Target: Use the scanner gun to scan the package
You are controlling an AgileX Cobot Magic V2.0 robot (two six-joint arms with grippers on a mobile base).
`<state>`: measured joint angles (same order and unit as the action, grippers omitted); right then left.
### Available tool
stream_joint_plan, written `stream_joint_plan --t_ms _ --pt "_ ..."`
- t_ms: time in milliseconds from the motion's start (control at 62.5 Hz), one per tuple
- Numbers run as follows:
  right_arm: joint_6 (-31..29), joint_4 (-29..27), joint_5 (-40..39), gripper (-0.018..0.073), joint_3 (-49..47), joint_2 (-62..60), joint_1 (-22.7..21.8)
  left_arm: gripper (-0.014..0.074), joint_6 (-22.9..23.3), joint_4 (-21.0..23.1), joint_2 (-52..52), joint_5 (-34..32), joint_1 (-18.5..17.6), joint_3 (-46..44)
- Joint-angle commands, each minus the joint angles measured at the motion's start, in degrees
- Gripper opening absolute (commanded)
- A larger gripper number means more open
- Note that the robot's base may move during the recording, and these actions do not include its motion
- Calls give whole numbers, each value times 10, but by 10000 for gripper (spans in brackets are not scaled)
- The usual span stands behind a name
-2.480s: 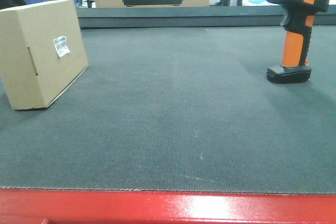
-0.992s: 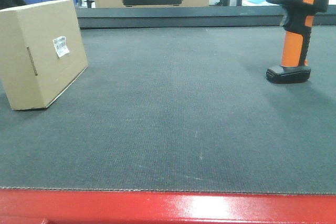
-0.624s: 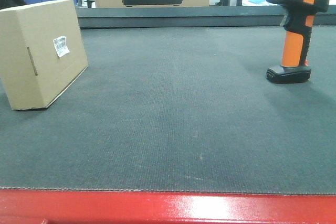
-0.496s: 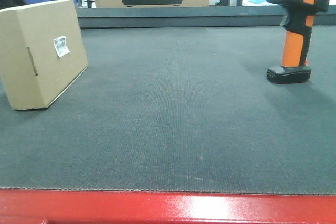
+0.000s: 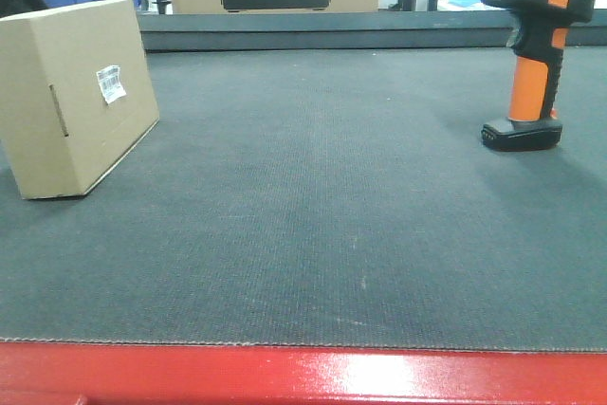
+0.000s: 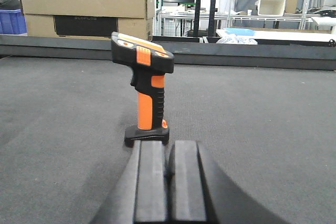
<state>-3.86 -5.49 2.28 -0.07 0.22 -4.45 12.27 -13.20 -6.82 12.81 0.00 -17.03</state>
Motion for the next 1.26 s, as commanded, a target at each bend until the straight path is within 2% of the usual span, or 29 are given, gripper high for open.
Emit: stream_joint_plan --t_ms 0,96,176,352,416,1248 --pt "-1 -2 -13 -162 1 -2 -3 -111 -2 19 24 -28 0 24" --pt "-1 -2 -13 -162 1 -2 -3 -111 -75 106 62 -59 0 69" --pt "-1 -2 -13 -162 1 -2 -3 -111 -81 132 68 -64 0 106" --pt "-1 -2 -13 -162 1 -2 -3 -111 -81 132 68 -161 -7 170" --pt "-1 -2 -13 -162 1 -2 -3 -111 -81 128 68 -122 -13 170" --pt "-1 -2 -13 -162 1 -2 -3 -111 -81 128 68 -122 -19 170"
